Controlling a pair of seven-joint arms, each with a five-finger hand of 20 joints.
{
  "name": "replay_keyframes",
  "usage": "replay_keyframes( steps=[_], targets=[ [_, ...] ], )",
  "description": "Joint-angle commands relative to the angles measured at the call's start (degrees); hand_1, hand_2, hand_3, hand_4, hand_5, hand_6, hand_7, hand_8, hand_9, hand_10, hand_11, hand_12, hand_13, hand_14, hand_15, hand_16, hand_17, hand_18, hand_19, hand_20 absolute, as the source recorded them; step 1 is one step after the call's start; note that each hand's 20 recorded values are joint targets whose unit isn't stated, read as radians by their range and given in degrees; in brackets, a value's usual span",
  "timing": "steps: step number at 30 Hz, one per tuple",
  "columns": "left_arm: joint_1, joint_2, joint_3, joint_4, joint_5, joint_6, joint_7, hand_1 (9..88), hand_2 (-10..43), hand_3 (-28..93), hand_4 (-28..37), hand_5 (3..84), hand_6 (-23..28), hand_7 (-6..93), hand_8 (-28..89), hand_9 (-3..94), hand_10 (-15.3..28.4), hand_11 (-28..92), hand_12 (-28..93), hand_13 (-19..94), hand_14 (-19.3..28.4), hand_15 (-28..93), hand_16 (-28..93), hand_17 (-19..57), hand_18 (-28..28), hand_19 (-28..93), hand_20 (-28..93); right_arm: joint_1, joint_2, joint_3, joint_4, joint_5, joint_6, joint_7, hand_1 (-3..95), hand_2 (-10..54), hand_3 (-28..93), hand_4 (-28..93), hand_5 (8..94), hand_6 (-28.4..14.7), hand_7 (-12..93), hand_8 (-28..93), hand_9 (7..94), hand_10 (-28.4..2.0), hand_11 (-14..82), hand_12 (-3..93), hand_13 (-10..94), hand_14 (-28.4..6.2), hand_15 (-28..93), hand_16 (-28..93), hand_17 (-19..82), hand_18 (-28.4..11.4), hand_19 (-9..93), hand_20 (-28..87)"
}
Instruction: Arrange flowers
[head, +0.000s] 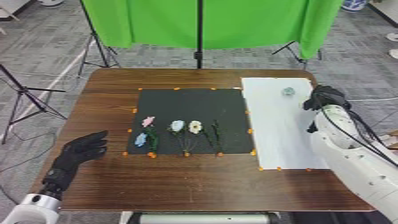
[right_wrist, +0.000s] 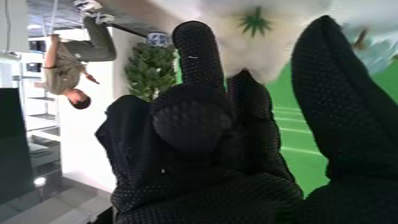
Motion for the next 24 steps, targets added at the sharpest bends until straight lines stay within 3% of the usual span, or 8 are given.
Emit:
replay_keyframes(
  steps=[1,5,8,11,24],
  targets=[
    [0.1,-0.28,0.2,0.47,0.14,-0.28,-0.39,37.6,-4.3,68,-3.5,43.1,2.2,12.0,-6,39.8,12.5,19,13,34,18.2,25,3,2.9,15.7,33,36,-1.0,-1.2,-2.8,2.6,-1.0,4.5,-2.2,42.9,-9.5,68,-17,55.7,2.8,19,-10,66.4,-13.4,28.6,28.8,82,-4.1,68,36,55,-17.7,93,62],
    [-0.1,-0.27,0.27,0.6,0.13,-0.31,-0.35,37.6,-4.3,68,-3.4,43.1,2.2,11.9,-6,39.9,12.6,19,13,34,18.2,25,3,2.9,15.6,33,36,-1.2,-1.3,-4.9,4.5,-1.6,11.8,-2.7,47.7,-9.5,66,-20,59.3,3.7,21,-12,70.2,-10.9,23.5,39.0,83,-3.5,70,36,56,-17.3,93,64],
    [-0.1,-0.27,0.26,0.57,0.1,-0.43,-0.47,37.7,-4.3,68,-3.5,43.1,2.3,12.0,-6,39.9,12.6,19,13,34,18.2,25,3,2.9,15.6,33,36,-1.4,-1.2,-5.7,4.9,-0.7,16.8,-2.3,55.4,-9.5,60,-20,66.7,3.3,25,1,79.4,-8.6,14.1,47.9,84,-2.9,70,37,58,-16.6,93,65],
    [-0.1,-0.19,0.1,0.59,0.14,-0.45,-0.49,37.7,-4.3,68,-3.4,43.1,2.3,11.9,-6,39.8,12.6,19,13,34,18.2,25,3,2.9,15.6,33,36,-1.6,-0.7,-4.9,3.5,0.7,17.9,-1.8,58.6,-9.5,60,-20,75.1,2.1,26,5,85.4,-7.6,13.4,49.3,87,-1.9,70,37,60,-16.1,93,67],
    [-0.3,0.2,-0.22,0.45,0.24,-0.23,-0.02,37.6,-4.2,68,-3.5,43.1,2.4,11.9,-6,39.8,12.5,19,13,34,18.2,25,3,3.0,15.6,33,36,-3.6,1.6,3.2,-17.0,7.3,19.1,-2.5,60.1,-9.5,61,-20,79.0,-0.1,24,7,88.3,-7.6,13.4,48.7,88,-1.7,69,38,61,-15.8,93,66]
  ],
)
